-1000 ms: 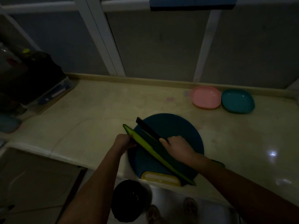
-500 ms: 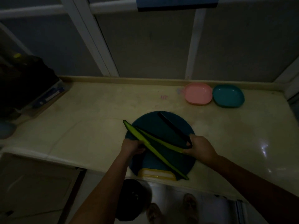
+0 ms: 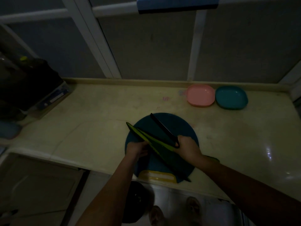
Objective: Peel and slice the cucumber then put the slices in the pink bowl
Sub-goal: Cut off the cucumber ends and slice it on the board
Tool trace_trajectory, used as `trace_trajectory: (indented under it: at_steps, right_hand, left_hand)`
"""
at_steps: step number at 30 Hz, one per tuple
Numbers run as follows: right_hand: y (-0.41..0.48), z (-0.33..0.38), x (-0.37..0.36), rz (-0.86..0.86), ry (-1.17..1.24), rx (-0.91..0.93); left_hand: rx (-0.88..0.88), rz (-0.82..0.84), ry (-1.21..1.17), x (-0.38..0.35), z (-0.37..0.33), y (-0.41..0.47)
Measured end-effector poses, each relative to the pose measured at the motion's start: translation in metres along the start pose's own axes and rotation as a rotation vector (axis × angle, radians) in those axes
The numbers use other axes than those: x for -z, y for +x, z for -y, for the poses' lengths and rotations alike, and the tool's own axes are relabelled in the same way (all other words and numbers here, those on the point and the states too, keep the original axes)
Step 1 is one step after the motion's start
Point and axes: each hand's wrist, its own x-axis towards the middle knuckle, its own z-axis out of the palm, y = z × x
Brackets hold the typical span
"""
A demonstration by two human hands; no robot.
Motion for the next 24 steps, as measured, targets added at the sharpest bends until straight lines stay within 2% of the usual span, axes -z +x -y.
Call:
trace_trajectory:
  at_steps: [4,8,17,24]
  right_hand:
    - [0.012,0.002,0.003,0.018,0.078,-0.043]
    - [0.032,0.007,0.015,-0.042,0.038,-0.062]
    - [0.065,0.037,0.024,-0.119,-0.187,-0.015]
    - [0.063,0.030,0.015,-0.091,-0.128,0.002]
  left_hand:
    - [0.022,0.006,-0.040,-0.006,-0.002,-0.002]
    - [0.004,-0.006,-0.066,-0.010,-0.001,0.001]
    - [0.018,-0.112,0.111,-0.031,-0.006,0.002]
    - [0.078,-0.142,0.192,-0.037,-0.014,-0.001]
